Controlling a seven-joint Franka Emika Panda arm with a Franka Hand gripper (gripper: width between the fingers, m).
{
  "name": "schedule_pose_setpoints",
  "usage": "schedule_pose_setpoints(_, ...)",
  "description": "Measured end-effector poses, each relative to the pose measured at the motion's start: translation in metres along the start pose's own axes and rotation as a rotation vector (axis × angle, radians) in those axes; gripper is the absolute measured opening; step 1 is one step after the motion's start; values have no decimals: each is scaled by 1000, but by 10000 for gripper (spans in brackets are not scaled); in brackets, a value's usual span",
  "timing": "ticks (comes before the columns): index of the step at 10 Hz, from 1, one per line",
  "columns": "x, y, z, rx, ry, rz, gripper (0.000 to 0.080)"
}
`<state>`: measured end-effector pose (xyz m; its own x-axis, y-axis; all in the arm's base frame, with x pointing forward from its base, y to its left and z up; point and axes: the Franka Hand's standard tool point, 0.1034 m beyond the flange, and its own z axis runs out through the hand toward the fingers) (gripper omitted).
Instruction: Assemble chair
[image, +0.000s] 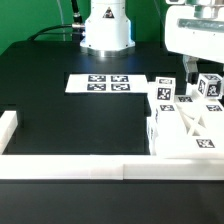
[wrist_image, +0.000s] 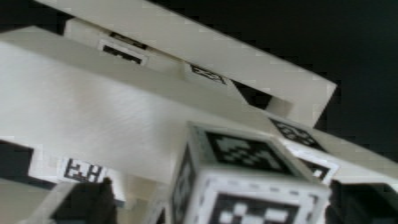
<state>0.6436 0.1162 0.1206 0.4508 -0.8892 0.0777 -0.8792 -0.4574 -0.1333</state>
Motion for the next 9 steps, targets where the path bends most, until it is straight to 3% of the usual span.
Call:
schedule_pose_setpoints(2,-3,-6,-2,-2,4,-162,646)
schedule_pose_setpoints(9,-5,-5,0,-20,15,-697,649)
